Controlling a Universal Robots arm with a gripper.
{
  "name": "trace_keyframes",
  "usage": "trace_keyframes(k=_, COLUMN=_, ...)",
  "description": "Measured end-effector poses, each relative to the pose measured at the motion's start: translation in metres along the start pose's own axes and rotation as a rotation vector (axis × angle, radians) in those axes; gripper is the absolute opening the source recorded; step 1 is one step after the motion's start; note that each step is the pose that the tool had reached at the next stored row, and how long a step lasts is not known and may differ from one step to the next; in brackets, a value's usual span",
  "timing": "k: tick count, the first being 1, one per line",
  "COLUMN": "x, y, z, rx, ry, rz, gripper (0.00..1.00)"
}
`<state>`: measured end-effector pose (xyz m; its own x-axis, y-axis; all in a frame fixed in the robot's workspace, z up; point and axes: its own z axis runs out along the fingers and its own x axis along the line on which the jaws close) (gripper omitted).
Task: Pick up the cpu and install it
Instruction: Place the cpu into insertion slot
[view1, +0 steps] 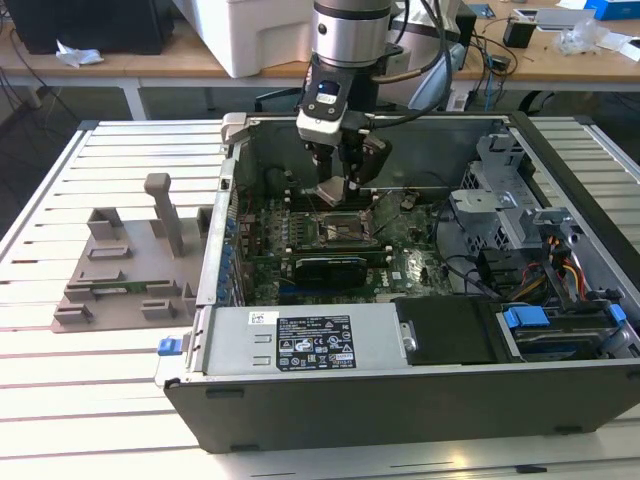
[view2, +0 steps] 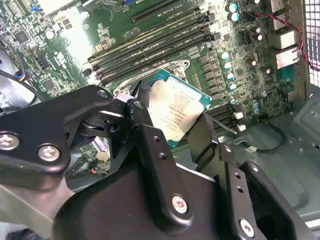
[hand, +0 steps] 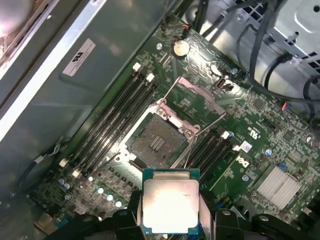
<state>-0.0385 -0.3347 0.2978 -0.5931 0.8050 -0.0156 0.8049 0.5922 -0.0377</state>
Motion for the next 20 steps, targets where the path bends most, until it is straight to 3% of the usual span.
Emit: trace_keyframes(k=20, x=0.0, y=0.0001, z=0.0004, rx=0.0048, ry=0.0115, rz=0.306, gripper=0.54)
